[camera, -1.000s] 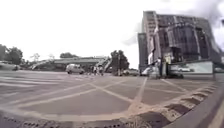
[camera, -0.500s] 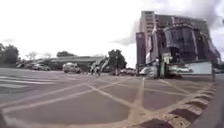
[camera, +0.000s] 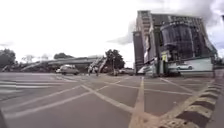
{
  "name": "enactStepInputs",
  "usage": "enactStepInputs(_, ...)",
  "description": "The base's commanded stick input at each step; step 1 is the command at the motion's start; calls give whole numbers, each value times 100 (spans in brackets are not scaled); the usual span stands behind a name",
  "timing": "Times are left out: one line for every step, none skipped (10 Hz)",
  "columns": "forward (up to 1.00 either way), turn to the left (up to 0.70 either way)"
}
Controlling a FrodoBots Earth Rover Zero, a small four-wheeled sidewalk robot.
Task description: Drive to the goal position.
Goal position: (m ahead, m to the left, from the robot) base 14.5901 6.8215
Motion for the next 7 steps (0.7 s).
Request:
enactStepInputs(45,0)
enactStepInputs(45,0)
enactStepInputs(45,0)
enactStepInputs(45,0)
enactStepInputs(45,0)
enactStepInputs(45,0)
enactStepInputs(45,0)
